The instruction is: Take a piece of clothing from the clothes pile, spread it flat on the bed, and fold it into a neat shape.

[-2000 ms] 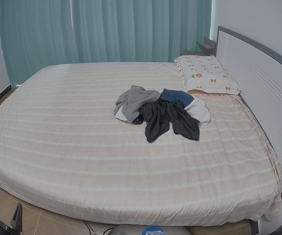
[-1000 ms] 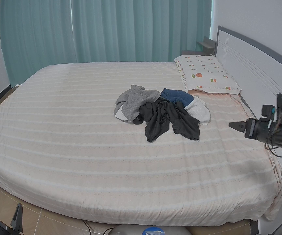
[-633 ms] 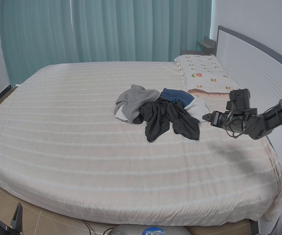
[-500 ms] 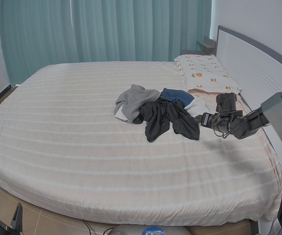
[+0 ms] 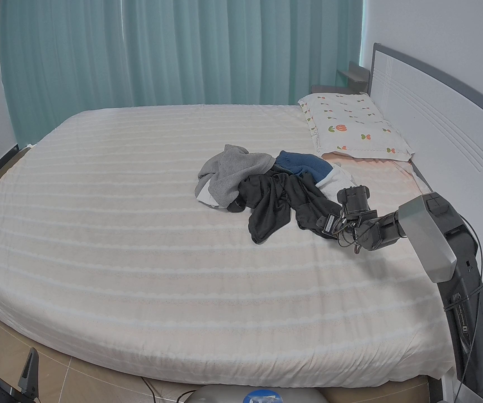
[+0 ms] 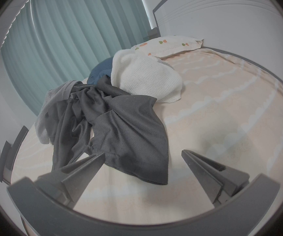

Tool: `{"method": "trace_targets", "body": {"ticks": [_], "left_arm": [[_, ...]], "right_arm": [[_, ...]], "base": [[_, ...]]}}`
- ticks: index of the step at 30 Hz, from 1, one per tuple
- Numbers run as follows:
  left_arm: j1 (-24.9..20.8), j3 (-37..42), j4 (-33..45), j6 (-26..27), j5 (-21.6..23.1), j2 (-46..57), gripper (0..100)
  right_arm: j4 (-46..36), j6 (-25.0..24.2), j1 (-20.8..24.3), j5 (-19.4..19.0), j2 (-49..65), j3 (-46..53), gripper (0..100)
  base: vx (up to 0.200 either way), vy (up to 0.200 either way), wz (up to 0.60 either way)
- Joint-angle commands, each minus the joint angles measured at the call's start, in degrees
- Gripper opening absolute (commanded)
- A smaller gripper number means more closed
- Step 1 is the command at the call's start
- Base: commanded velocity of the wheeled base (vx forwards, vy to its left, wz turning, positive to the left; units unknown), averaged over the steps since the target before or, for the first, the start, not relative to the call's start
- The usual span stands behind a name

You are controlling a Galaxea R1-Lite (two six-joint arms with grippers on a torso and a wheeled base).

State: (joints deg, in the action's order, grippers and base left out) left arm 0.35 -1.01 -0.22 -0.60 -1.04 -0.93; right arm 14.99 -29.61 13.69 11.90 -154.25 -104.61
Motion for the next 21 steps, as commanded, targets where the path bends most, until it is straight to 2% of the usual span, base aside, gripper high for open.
{"method": "trace_targets", "body": {"ticks": [1,7,12,13,21], "left_arm": [[0.09,1.01,-0.04,-0.02,-0.02,0.66,100],[0.09,1.01,-0.04,-0.02,-0.02,0.66,100],[0.0,1.01,-0.04,-0.02,-0.02,0.66,100],[0.0,1.01,-0.04,-0.02,-0.02,0.66,100],[0.09,1.01,-0.04,-0.02,-0.02,0.66,100]], "right_arm": [[-0.84,-0.45,0.2,0.06,-2.37,-3.15,100],[-2.95,-0.54,0.72,1.46,-5.98,-9.39,100],[-3.39,-0.45,0.72,1.64,-7.12,-9.98,100],[-3.22,-0.45,0.81,1.55,-7.21,-9.98,0],[-1.28,-1.85,1.34,1.29,-5.45,-9.98,0]], "base": [[0.0,0.0,0.0],[0.0,0.0,0.0],[0.0,0.0,0.0],[0.0,0.0,0.0],[0.0,0.0,0.0]]}}
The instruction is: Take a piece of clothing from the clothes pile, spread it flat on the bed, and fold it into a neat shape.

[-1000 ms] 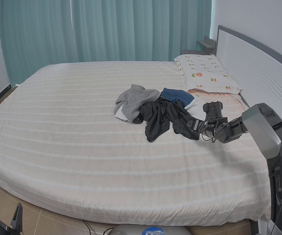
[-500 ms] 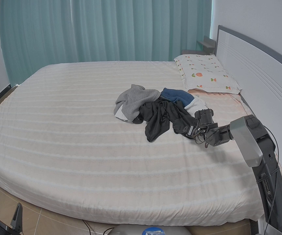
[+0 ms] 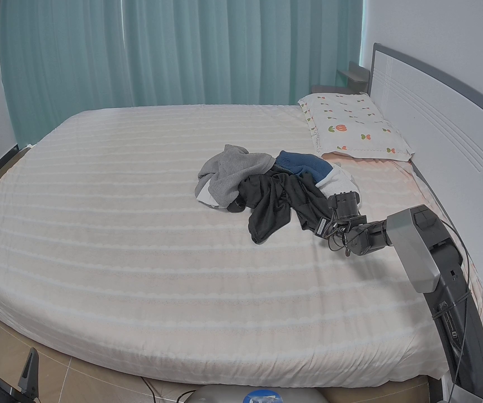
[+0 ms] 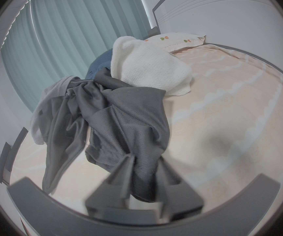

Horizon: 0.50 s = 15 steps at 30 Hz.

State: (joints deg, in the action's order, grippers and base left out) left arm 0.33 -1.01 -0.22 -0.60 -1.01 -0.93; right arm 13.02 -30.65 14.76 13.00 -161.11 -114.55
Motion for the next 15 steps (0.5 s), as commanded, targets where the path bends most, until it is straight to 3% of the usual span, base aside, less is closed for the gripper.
{"method": "trace_targets", "body": {"ticks": [1,5,11,14,15], "left_arm": [[0.11,1.01,-0.04,-0.02,-0.04,0.66,100],[0.02,1.01,-0.04,-0.02,-0.04,0.66,100],[0.02,1.01,-0.04,-0.02,-0.04,0.66,100],[0.11,1.01,-0.04,-0.02,-0.04,0.66,100],[0.02,1.01,-0.04,-0.02,-0.04,0.66,100]], "right_arm": [[0.6,-1.17,0.53,0.28,2.03,-0.04,0],[0.34,-1.52,1.15,0.72,4.23,0.56,0],[1.66,-2.93,1.94,-0.78,12.84,14.45,0],[5.35,-5.12,2.29,-3.68,17.94,23.76,0],[12.21,-7.06,2.38,-8.51,24.35,35.37,0]], "base": [[0.0,0.0,0.0],[0.0,0.0,0.0],[0.0,0.0,0.0],[0.0,0.0,0.0],[0.0,0.0,0.0]]}}
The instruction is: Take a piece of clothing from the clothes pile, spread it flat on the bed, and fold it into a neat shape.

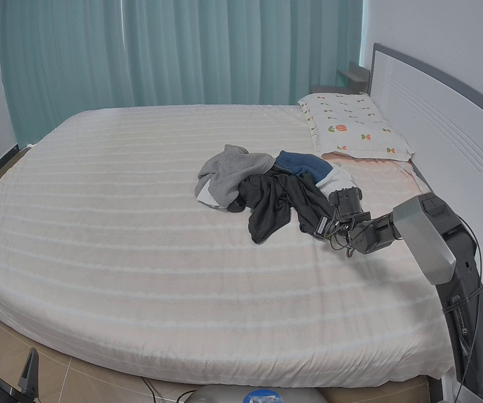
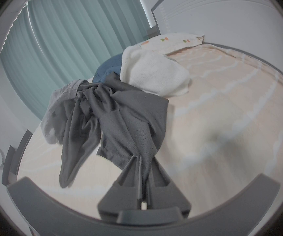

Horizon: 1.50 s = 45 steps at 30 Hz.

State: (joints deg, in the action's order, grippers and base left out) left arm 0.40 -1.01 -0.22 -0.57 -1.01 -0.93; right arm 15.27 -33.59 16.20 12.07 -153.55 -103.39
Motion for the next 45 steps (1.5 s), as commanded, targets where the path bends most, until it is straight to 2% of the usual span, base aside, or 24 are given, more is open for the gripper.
{"method": "trace_targets", "body": {"ticks": [1,4,5,6,8,10,11,13,14,19,25,30,37,39,41,42,45], "left_arm": [[0.04,1.01,-0.04,-0.04,-0.04,0.66,100],[-0.05,1.01,-0.04,-0.04,-0.04,0.66,100],[0.04,1.01,-0.04,-0.04,-0.04,0.66,100],[0.04,1.01,-0.04,-0.04,-0.04,0.66,100],[-0.05,1.01,-0.04,-0.04,-0.04,0.66,100],[0.04,1.01,-0.04,-0.04,-0.04,0.66,100],[0.04,1.01,-0.04,-0.04,-0.04,0.66,100],[0.04,1.01,-0.04,-0.04,-0.04,0.66,100],[0.04,1.01,-0.04,0.05,-0.04,0.75,100],[0.04,1.01,-0.04,0.05,0.05,0.66,100],[-0.05,0.92,-0.13,0.05,1.19,0.31,100],[0.21,0.92,-0.22,0.4,1.8,0.57,100],[0.04,0.84,-0.57,0.4,2.68,0.93,100],[-0.23,-14.46,-5.49,-6.63,2.51,-10.41,100],[-0.31,-19.03,-6.81,-9.71,2.95,-16.04,100],[-0.23,-22.28,-6.81,-10.24,3.38,-20.87,100],[-1.46,-21.58,-6.28,-4.88,6.9,-25.97,100]], "right_arm": [[11.97,-4.47,0.85,-8.9,18.55,27.36,0],[22.69,-5.53,0.94,-14.35,26.55,42.48,0],[26.56,-5.53,0.94,-15.58,29.01,47.05,0],[27.09,-5.53,1.03,-15.85,29.45,47.93,0],[36.49,-5.53,1.9,-18.4,36.04,59.09,0],[39.22,-5.53,2.43,-19.36,37.98,62.43,0],[45.72,-5.53,4.54,-21.65,42.9,70.61,0],[45.72,-5.53,4.54,-21.65,42.9,70.61,0],[52.75,-5.53,6.56,-23.85,46.85,78.34,0],[61.19,-4.65,7.97,-23.93,52.39,83.88,0],[59.7,-2.8,8.06,-24.02,63.38,81.68,0],[56.53,-2.27,11.66,-23.06,67.07,82.21,0],[55.39,-1.57,12.45,-22.7,70.32,80.01,0],[54.33,-1.4,12.45,-22.79,71.37,78.25,0],[53.28,-1.13,12.8,-22.79,71.02,78.69,0],[51.43,-0.43,14.65,-22.7,70.67,79.22,0],[51.08,0.19,17.37,-22.53,70.67,80.19,0]], "base": [[0.0,0.0,0.0],[0.0,0.0,0.0],[0.0,0.0,0.0],[0.0,0.0,0.0],[0.0,0.0,0.0],[0.0,0.0,0.0],[0.0,0.0,0.0],[0.0,0.0,0.0],[0.0,0.0,0.0],[0.0,0.0,0.0],[0.0,0.0,0.0],[0.0,0.0,0.0],[0.0,0.0,0.0],[0.0,0.0,0.0],[0.0,0.0,0.0],[0.0,0.0,0.0],[0.0,0.0,0.0]]}}
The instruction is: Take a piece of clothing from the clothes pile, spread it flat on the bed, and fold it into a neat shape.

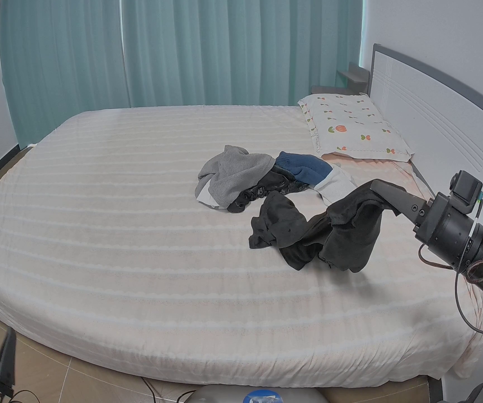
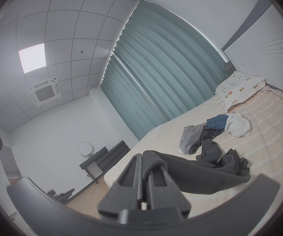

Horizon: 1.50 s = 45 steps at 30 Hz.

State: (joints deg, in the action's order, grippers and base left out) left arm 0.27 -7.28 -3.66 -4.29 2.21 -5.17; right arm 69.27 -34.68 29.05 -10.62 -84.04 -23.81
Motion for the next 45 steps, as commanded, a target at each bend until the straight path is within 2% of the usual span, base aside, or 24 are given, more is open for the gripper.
{"method": "trace_targets", "body": {"ticks": [1,4,7,10,12,14,16,18,19,20,21,23,25,26,28,31,32,36,39,45], "left_arm": [[-1.76,-13.9,-2.67,0.25,5.18,-24.45,100],[-3.34,-11.36,-2.5,5.08,9.13,-31.57,100],[-6.51,-11.44,-3.2,7.02,10.19,-40.71,100],[-13.1,-11.97,-4.87,6.93,9.75,-49.59,100],[-16.88,-11.88,-9.09,6.66,9.04,-56.53,100],[-18.64,-11.53,-13.31,6.84,6.41,-61.45,100],[-21.36,-12.06,-17.96,6.4,1.92,-68.13,100],[-22.24,-12.32,-19.63,6.05,1.05,-70.59,100],[-24.0,-12.76,-25.26,4.12,-0.19,-76.83,100],[-24.53,-12.76,-26.84,3.5,-0.27,-78.06,100],[-27.25,-12.94,-32.91,1.21,-0.8,-83.42,100],[-29.8,-13.73,-39.23,-1.33,-2.29,-89.31,100],[-32.88,-16.1,-45.91,-3.79,-6.95,-96.78,100],[-33.05,-16.28,-46.26,-3.97,-7.3,-97.31,100],[-35.6,-20.5,-51.19,-6.52,-12.49,-105.22,100],[-36.83,-23.48,-52.07,-7.31,-13.98,-109.18,100],[-37.97,-27.61,-52.07,-7.4,-14.42,-112.87,100],[-40.52,-34.12,-52.24,-7.4,-14.77,-117.61,100],[-42.37,-37.28,-52.42,-7.49,-15.83,-120.51,100],[-43.25,-41.5,-55.05,-7.4,-16.88,-124.47,100]], "right_arm": [[-3.26,1.37,4.96,0.16,1.16,0.96,0],[-3.35,1.46,5.84,0.16,1.07,1.48,0],[-3.44,1.64,4.7,0.42,1.16,0.96,0],[-3.52,2.25,4.61,0.42,0.72,1.75,0],[-3.26,2.51,4.7,0.51,-0.25,2.1,0],[-3.0,2.51,4.61,0.51,-0.95,2.1,0],[-2.82,2.51,4.61,0.6,-1.92,1.92,0],[-2.82,2.51,4.61,0.6,-2.09,1.92,0],[-2.73,2.6,4.7,0.6,-1.92,1.92,0],[-2.73,2.6,4.7,0.6,-1.83,1.92,0],[-2.73,2.6,4.7,0.77,-1.48,1.75,0],[-2.73,2.6,4.7,1.48,-1.04,1.31,0],[-2.47,2.87,4.52,2.36,-0.07,0.61,0],[-2.56,2.87,4.44,2.36,0.02,0.61,0],[-2.73,3.04,4.52,2.36,1.78,0.08,0],[-2.65,3.22,4.96,2.44,2.13,0.08,0],[-2.56,4.18,5.05,2.44,2.48,-0.54,0],[-2.65,4.98,5.4,2.53,3.53,-2.03,0],[-2.65,5.06,7.95,2.62,3.97,-1.5,0],[-2.56,5.5,9.53,2.62,3.89,-1.59,0]], "base": [[0.0,0.0,0.0],[0.0,0.0,0.0],[0.0,0.0,0.0],[0.0,0.0,0.0],[0.0,0.0,0.0],[0.0,0.0,0.0],[0.0,0.0,0.0],[0.0,0.0,0.0],[0.0,0.0,0.0],[0.0,0.0,0.0],[0.0,0.0,0.0],[0.0,0.0,0.0],[0.0,0.0,0.0],[0.0,0.0,0.0],[0.0,0.0,0.0],[0.0,0.0,0.0],[0.0,0.0,0.0],[0.0,0.0,0.0],[0.0,0.0,0.0],[0.0,0.0,0.0]]}}
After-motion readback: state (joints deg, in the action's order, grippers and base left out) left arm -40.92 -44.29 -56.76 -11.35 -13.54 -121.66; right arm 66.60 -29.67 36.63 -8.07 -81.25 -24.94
